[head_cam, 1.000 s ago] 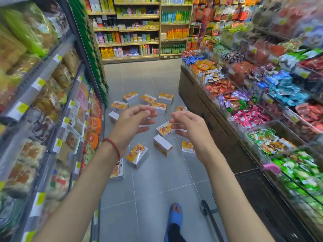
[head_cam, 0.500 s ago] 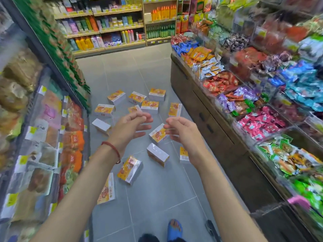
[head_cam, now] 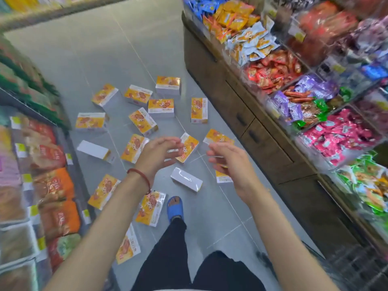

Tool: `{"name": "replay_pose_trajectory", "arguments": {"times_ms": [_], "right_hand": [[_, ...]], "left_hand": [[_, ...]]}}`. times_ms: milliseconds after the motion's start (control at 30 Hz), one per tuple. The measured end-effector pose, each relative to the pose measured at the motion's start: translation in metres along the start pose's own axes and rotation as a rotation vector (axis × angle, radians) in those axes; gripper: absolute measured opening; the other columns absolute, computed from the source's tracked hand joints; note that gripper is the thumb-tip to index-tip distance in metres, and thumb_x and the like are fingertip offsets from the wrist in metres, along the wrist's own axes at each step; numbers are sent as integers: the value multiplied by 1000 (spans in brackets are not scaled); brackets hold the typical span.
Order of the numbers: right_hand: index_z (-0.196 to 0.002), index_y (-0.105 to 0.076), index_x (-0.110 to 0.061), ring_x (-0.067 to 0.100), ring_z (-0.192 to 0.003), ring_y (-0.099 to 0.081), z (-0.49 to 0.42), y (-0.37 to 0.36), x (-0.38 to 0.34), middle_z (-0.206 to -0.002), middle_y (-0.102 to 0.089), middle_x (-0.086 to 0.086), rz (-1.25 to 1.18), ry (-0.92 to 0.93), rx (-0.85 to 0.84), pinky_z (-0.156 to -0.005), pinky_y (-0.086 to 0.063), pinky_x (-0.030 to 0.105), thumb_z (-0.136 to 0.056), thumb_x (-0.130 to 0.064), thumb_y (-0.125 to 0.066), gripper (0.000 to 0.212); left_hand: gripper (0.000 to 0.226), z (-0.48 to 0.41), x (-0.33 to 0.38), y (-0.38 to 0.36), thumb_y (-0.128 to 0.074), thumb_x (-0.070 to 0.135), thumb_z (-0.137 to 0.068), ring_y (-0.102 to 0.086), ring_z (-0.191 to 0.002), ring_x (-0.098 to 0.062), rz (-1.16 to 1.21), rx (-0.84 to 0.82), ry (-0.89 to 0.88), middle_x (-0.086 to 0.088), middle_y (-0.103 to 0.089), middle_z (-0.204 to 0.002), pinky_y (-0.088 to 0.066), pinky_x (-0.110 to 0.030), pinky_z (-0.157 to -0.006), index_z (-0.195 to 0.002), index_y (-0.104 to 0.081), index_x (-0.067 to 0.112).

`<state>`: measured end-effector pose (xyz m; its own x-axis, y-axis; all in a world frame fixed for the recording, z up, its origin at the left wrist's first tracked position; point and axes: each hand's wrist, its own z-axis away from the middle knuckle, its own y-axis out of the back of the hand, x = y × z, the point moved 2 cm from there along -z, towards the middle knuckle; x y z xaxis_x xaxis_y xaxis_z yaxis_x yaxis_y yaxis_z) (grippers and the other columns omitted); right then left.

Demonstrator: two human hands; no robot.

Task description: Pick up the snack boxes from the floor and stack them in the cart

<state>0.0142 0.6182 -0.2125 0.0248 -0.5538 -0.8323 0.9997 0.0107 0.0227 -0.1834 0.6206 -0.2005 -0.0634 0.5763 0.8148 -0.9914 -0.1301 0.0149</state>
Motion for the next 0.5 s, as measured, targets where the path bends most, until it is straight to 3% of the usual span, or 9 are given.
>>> {"name": "replay_pose_trajectory", "arguments": {"times_ms": [200,500], "right_hand": [[-98,-76,-18,13,-82,-66,-84,-23,33,-89,-75,-4,-40,-151,137,-80,-55,30,-99,-20,-62,14],[-91,-70,-24,11,-79,-64,-190,-26,138,-95,-72,1,-68,-324,212,-77,-51,26,-101,-19,-59,15]], "left_hand": [[17,-91,-14,18,-53,12,-99,-69,-93,-18,-39,-10,184,-1,-75,-102,-49,-36,-96,-105,-69,15],[16,-210,-113,4,-52,17,-101,-69,-89,-15,-98,-13,437,2,-73,-98,-52,-26,-82,-102,-67,20]]}}
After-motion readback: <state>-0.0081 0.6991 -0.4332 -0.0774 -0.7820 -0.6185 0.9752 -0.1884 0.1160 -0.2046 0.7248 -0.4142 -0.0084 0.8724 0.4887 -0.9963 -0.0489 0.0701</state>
